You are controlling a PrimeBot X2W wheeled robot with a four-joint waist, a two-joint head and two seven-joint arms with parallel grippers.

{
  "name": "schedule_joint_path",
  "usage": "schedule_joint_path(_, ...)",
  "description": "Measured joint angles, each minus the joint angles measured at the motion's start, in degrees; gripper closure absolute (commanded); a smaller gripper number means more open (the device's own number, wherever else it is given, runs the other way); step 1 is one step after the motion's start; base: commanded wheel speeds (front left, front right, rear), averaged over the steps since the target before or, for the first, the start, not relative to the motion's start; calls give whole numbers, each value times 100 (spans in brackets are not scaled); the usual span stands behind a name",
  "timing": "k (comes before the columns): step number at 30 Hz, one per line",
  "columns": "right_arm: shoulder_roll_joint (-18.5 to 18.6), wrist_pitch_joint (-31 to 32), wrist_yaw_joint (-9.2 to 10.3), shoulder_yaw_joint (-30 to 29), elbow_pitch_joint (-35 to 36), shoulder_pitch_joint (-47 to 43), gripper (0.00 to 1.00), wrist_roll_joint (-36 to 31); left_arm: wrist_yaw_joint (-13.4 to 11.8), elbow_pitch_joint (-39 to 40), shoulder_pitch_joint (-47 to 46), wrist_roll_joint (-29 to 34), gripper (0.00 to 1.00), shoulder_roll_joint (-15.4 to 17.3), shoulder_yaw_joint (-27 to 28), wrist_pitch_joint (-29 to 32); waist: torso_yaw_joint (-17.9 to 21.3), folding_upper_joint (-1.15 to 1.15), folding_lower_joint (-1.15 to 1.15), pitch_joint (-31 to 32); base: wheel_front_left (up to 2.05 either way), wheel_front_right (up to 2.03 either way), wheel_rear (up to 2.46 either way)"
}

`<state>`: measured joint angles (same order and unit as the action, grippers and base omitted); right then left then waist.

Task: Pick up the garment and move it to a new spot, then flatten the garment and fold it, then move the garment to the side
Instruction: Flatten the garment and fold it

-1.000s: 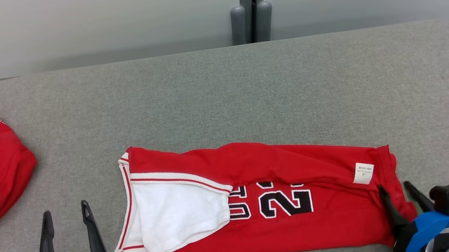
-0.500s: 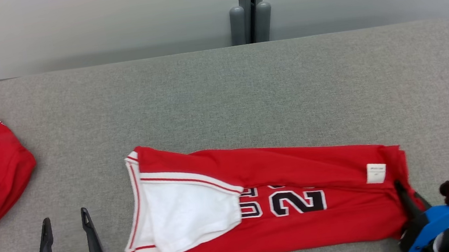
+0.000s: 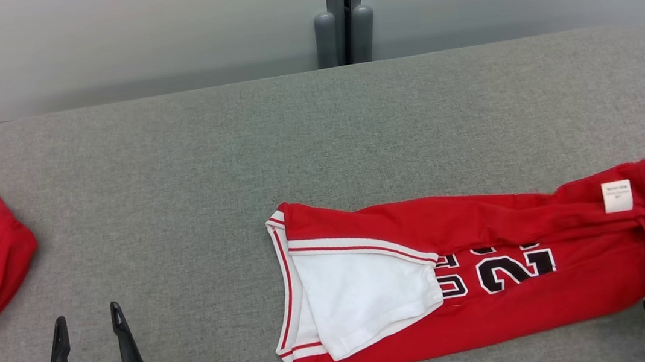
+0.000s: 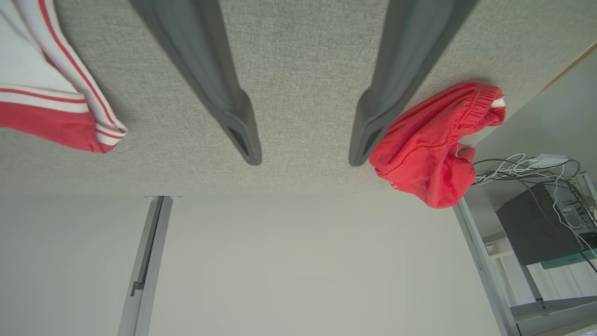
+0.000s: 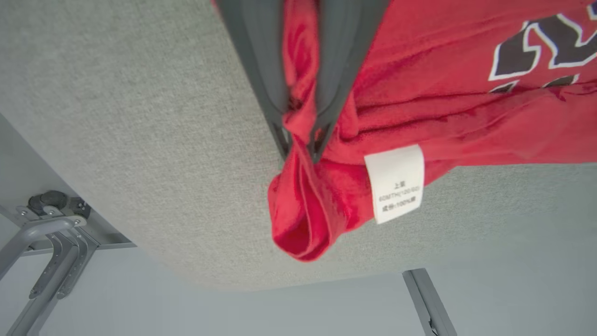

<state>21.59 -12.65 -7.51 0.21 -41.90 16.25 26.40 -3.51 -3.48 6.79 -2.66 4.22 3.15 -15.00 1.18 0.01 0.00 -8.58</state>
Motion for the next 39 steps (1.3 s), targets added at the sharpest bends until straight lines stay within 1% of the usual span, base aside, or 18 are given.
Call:
schedule_joint_path(2,-74,1,1,100,246,-4,100,2,0,-4,-1,16,0,-4,23,0,10,0,0,6,0,0,0)
schedule_joint_path(5,-318,60,2,290,735,-32,100,103,0,-19,0,25,0,-26,56,0,14,0,0,21,0,0,0)
schedule_joint_path(13,-938,576,2,1232,2167,-299,100,104,36,-59,7,24,0,-54,149,0,33,0,0,38,0,0,0)
schedule_joint_path(17,-1246,799,2,1713,2558,-289,100,67,53,-82,-4,23,0,-73,143,0,25,0,0,6,0,0,0)
schedule_joint_path(22,-1571,922,2,2292,2644,-81,100,56,60,-112,-98,19,0,-94,90,0,-54,0,0,-28,0,0,0)
schedule_joint_path(27,-1764,905,2,2788,2457,208,100,60,103,-160,-140,11,0,-103,24,0,-174,0,0,-64,0,0,0)
schedule_joint_path(33,-1862,762,2,3182,2031,600,100,158,113,-224,-244,-26,0,-110,-10,0,-321,0,0,-129,0,0,0)
schedule_joint_path(37,-1868,625,2,3465,1742,794,100,528,116,-253,-254,-32,0,-120,-34,0,-411,0,0,-150,0,0,0)
schedule_joint_path(38,-1869,597,2,3543,1663,834,58,599,142,-274,-264,-35,0,-119,-26,0,-424,0,0,-158,0,0,0)
schedule_joint_path(39,-1869,586,2,3628,1567,872,0,649,154,-299,-283,-36,0,-120,-23,0,-433,0,0,-163,0,0,0)
